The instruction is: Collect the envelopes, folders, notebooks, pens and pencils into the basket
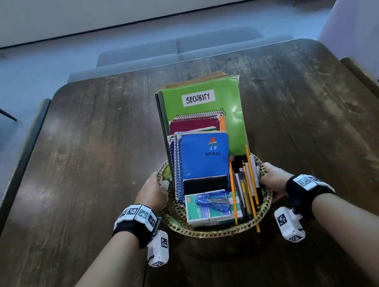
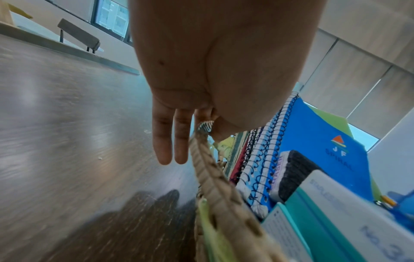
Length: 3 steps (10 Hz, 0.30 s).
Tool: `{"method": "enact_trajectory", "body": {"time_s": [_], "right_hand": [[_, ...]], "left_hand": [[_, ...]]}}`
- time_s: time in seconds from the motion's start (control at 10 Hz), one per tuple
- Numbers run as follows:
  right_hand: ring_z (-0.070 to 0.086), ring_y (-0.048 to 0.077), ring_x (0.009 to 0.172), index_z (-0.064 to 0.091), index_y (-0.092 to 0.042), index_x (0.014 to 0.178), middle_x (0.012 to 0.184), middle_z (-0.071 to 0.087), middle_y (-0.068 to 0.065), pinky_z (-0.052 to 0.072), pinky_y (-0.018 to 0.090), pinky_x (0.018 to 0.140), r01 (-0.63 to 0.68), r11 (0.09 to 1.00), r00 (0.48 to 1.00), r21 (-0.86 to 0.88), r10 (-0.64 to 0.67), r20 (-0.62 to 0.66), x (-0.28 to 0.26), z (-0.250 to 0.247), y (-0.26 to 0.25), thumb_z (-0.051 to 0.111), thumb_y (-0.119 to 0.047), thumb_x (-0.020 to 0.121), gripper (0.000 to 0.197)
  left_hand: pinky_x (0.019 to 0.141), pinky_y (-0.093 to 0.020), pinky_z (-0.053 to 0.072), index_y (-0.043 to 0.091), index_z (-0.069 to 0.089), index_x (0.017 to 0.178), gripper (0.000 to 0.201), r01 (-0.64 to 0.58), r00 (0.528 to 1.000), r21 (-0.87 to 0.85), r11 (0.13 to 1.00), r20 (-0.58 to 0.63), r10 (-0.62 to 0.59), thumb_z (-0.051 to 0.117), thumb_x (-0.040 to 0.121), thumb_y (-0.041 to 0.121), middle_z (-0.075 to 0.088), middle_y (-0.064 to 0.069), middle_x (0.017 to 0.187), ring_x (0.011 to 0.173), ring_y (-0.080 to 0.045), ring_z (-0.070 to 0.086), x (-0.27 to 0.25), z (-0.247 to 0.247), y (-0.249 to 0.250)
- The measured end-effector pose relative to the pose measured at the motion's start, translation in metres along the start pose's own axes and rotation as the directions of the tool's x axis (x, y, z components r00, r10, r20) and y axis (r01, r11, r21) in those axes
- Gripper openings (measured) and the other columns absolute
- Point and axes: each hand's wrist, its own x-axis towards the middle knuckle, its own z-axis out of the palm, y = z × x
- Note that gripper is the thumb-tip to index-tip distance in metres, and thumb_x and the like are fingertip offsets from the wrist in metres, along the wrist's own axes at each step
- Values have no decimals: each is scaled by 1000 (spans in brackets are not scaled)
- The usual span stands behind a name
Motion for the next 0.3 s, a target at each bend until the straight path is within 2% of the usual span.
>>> {"method": "enact_trajectory", "body": {"time_s": [0.1, 0.2, 0.3], "right_hand": [[73, 29, 92, 53, -20, 102, 101, 72, 13, 60, 52, 82, 6, 1000, 1000, -1, -6, 9, -13, 0, -2, 46, -13, 101, 11], [72, 29, 95, 50, -22, 105, 103, 71, 12, 60, 51, 83, 4, 999, 1000, -42, -5, -28, -26, -1, -4, 46, -14, 101, 11], [71, 23, 89, 47, -24, 118, 101, 70, 6, 61, 42, 78, 40, 973, 994, -226, -60, -86, -29, -4, -1, 51, -28, 98, 22]], "left_hand": [[96, -46, 50, 25, 45, 130, 36, -19, 1000, 4, 1000, 3, 19, 48, 95, 21, 57, -5, 130, 112, -25, 60, -8, -3, -4], [108, -42, 40, 19, 30, 151, 56, -45, 998, 80, 996, -28, 47, 46, 98, 19, 43, -8, 145, 130, -26, 46, -21, -8, -1], [108, -41, 38, 17, 35, 149, 53, -112, 990, 90, 990, -80, 120, 48, 97, 19, 41, -9, 145, 131, -25, 42, -32, -14, 3]]}}
